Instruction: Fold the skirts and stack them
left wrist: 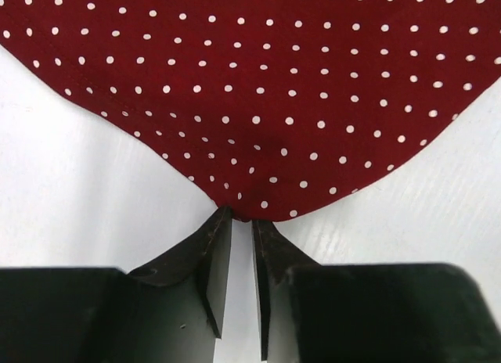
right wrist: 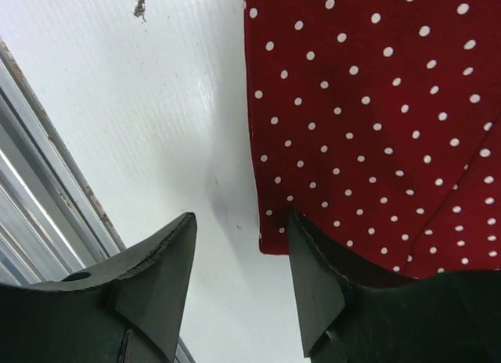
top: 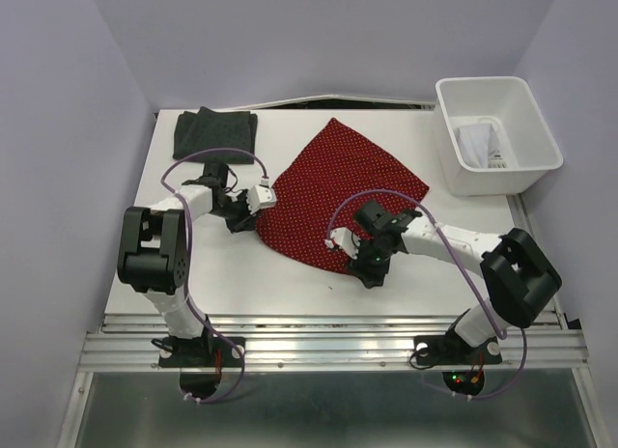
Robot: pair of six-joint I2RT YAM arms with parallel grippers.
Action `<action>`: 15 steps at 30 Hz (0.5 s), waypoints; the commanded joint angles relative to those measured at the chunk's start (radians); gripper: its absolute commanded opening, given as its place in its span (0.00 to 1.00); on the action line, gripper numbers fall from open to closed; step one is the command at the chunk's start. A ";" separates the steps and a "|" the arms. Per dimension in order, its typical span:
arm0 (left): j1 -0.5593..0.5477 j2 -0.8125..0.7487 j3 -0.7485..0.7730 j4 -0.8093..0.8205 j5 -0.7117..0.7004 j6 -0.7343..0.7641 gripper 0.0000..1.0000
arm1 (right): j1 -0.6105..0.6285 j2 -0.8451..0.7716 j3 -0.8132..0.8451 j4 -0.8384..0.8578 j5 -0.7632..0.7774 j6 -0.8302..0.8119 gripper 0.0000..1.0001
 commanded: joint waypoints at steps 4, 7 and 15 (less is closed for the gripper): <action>-0.003 -0.001 0.059 -0.037 0.010 -0.020 0.17 | 0.010 0.052 -0.027 0.056 0.031 -0.008 0.52; -0.002 -0.024 0.069 -0.066 -0.014 -0.005 0.00 | 0.010 0.065 -0.036 0.061 0.059 -0.011 0.46; -0.022 -0.160 0.140 -0.331 -0.238 0.190 0.27 | 0.010 0.051 -0.070 0.056 0.109 -0.018 0.31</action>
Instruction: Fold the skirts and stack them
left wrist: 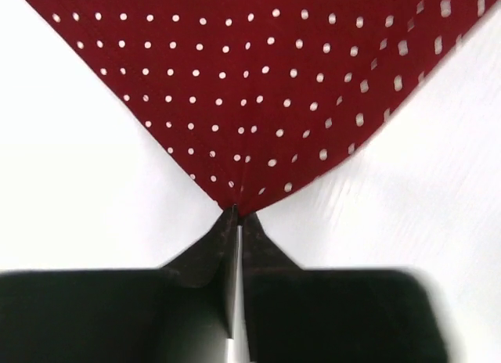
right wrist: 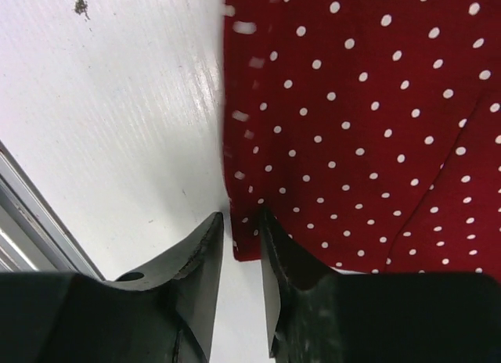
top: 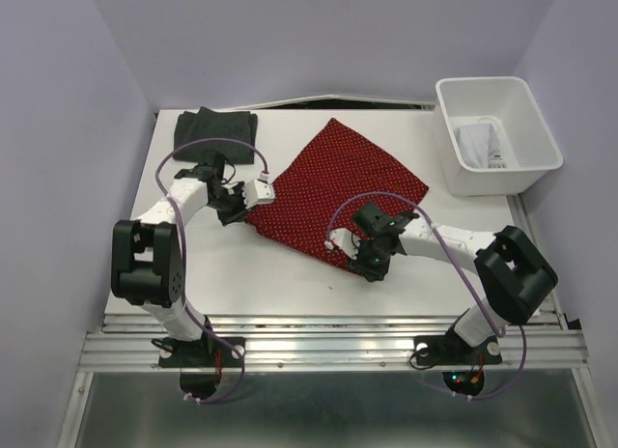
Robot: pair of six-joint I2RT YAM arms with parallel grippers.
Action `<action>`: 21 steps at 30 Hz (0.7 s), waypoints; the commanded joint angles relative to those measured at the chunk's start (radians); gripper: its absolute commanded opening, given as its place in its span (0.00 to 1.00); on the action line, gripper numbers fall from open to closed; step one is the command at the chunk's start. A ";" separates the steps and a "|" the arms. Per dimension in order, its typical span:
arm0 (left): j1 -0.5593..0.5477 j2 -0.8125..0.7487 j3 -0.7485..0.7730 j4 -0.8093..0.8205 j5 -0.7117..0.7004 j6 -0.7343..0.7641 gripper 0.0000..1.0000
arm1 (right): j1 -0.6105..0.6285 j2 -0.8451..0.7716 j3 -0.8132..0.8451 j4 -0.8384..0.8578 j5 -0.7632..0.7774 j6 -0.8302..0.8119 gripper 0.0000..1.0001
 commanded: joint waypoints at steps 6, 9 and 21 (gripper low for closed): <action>0.010 -0.195 -0.053 -0.142 -0.144 0.220 0.59 | 0.005 -0.067 -0.043 -0.030 0.043 -0.002 0.46; 0.010 -0.270 -0.137 -0.103 -0.091 0.324 0.65 | 0.005 -0.104 -0.031 -0.037 0.040 0.001 0.58; -0.053 -0.122 -0.205 0.239 -0.018 0.227 0.66 | 0.014 -0.122 -0.069 -0.003 0.031 0.020 0.34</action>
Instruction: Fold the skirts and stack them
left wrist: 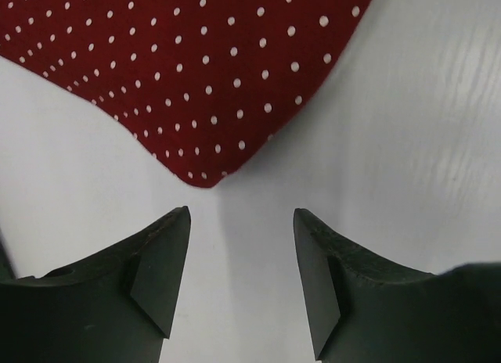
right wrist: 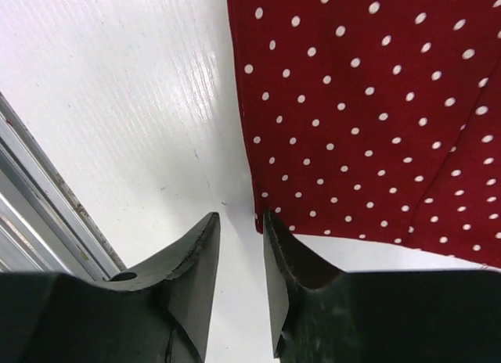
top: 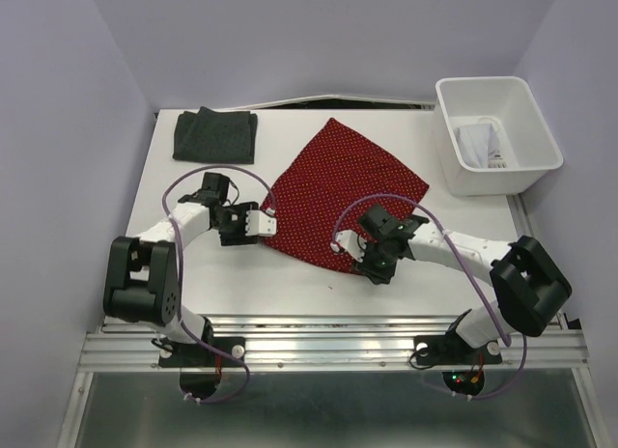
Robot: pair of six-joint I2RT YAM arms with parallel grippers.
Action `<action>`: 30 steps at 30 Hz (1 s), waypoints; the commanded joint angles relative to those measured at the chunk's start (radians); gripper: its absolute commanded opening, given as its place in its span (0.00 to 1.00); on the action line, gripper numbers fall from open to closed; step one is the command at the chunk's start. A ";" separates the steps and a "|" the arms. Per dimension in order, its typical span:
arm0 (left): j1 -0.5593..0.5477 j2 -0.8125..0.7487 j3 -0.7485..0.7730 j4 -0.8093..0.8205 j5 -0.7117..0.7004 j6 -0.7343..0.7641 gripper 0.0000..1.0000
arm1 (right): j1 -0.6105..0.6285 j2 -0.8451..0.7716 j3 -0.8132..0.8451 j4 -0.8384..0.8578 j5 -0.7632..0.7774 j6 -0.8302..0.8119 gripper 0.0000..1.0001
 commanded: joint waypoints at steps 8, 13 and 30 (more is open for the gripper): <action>-0.029 0.205 0.150 0.085 0.117 -0.182 0.42 | 0.012 -0.040 -0.041 0.067 0.022 0.027 0.01; -0.009 0.170 0.240 -0.087 0.103 -0.169 0.00 | 0.012 -0.070 -0.038 0.063 0.030 0.042 0.01; -0.046 0.202 0.465 -0.450 -0.069 -0.065 0.45 | 0.003 -0.118 -0.047 0.064 0.079 0.035 0.01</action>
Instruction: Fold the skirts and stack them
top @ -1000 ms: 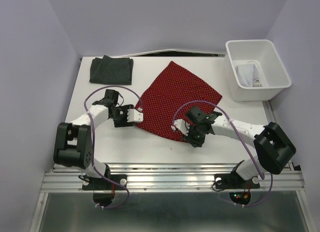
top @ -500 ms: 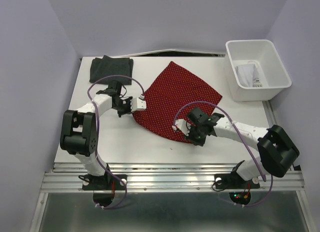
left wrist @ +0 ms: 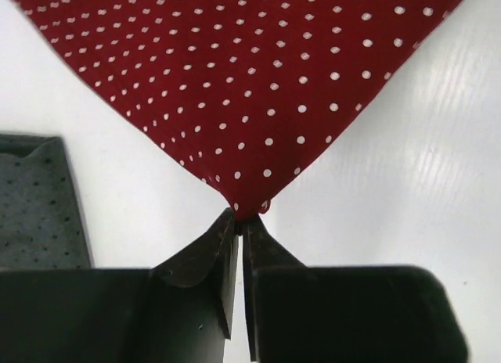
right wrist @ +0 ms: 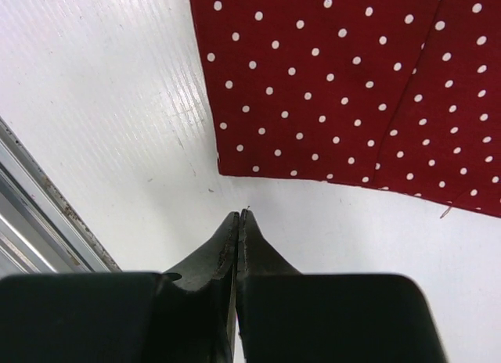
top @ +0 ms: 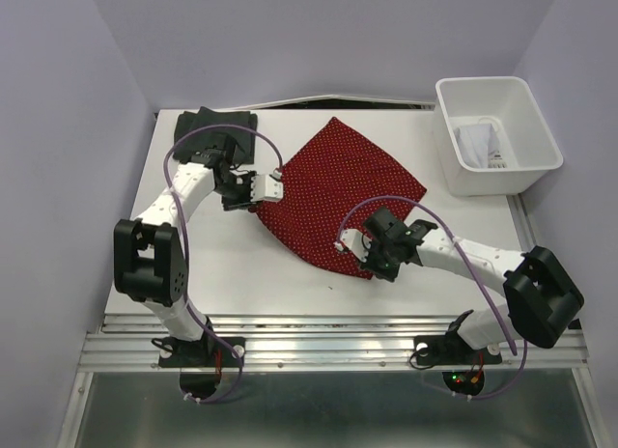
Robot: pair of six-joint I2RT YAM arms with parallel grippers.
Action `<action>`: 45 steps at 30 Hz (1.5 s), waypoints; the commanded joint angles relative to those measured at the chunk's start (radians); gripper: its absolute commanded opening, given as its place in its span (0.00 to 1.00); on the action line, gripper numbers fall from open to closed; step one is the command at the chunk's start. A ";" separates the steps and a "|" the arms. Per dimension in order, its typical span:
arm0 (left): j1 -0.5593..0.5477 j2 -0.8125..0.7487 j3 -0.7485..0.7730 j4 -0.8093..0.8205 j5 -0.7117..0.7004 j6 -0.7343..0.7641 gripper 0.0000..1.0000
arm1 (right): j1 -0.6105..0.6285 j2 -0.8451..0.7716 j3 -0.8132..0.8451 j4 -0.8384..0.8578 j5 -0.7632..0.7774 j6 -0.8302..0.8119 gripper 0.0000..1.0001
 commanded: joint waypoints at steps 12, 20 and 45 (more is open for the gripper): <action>0.158 -0.065 -0.144 0.065 0.047 -0.047 0.74 | -0.002 0.010 0.170 -0.045 -0.121 0.014 0.42; 0.176 -0.093 -0.267 0.112 0.124 0.188 0.73 | 0.056 0.056 0.207 -0.049 -0.174 0.047 0.40; 0.153 -0.073 -0.361 0.267 0.110 0.533 0.75 | 0.171 0.148 0.088 0.075 0.193 0.167 0.35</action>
